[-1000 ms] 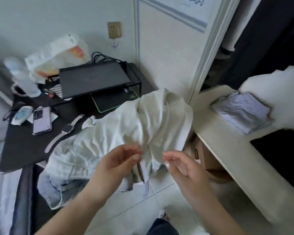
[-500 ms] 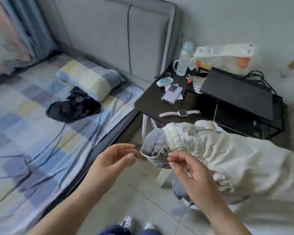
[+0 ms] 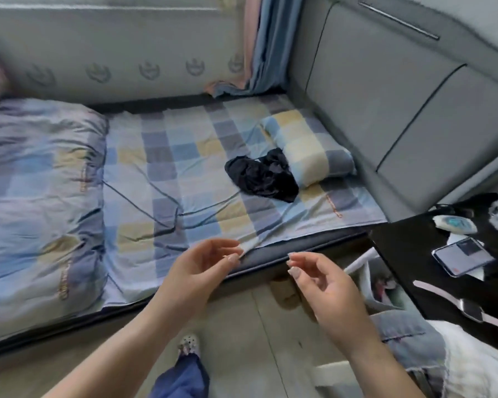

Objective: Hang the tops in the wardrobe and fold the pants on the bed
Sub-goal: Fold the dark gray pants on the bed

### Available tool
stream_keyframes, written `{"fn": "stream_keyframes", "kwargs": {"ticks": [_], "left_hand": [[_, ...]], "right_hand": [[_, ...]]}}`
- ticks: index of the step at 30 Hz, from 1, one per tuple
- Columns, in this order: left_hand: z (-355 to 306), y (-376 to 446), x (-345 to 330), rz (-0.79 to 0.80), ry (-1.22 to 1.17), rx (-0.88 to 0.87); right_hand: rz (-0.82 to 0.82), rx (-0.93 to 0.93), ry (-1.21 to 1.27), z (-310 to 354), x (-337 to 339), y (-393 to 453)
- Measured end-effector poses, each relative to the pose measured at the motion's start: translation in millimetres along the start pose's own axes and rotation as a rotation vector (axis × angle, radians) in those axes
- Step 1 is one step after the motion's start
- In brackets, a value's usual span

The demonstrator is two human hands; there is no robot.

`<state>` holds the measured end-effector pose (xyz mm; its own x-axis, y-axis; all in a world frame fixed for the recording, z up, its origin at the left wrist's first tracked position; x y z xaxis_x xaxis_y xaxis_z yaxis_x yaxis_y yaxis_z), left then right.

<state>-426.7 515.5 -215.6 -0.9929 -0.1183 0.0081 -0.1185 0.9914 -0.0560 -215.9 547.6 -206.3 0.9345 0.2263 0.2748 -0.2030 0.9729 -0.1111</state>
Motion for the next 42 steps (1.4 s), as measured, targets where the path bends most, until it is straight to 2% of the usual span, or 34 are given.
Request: {"fn": "stream_keyframes", "kwargs": {"ticks": [7, 11, 20, 26, 31, 38, 42], "left_hand": [[5.8, 93.3, 51.7, 0.005, -0.035, -0.008], [15.2, 162.6, 79.9, 0.018, -0.051, 0.056], [55.4, 313.7, 85.6, 0.024, 0.042, 0.216], [98.1, 444.6, 65.6, -0.100, 0.093, 0.330], [147.0, 561.2, 39.7, -0.177, 0.125, 0.395], [260.9, 674.5, 37.3, -0.237, 0.199, 0.524], [335.1, 713.5, 37.7, -0.214, 0.302, 0.585]], "right_hand": [[-0.073, 0.001, -0.029, 8.9, -25.3, 86.3], [-0.150, -0.033, -0.049, 11.3, -29.9, 140.8], [-0.148, -0.164, -0.118, -21.4, -5.1, 282.5], [-0.053, -0.266, -0.185, -74.6, 29.3, 436.9], [0.036, -0.244, -0.271, -123.5, 37.4, 570.2], [0.216, -0.267, -0.470, -237.2, -4.7, 722.6], [0.354, -0.277, -0.643, -301.3, -42.0, 775.4]]}}
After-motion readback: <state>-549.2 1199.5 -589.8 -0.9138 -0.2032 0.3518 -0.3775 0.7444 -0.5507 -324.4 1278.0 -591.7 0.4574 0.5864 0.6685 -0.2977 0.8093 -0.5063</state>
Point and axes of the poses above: each hand's wrist, its own y-axis towards the middle knuckle, its own x-axis out of the back of the hand, z = x × y, the point moved 5 cm from there along y, towards the middle knuckle, and after that the axes turned 5 degrees about -x, right-handed, at the moved point
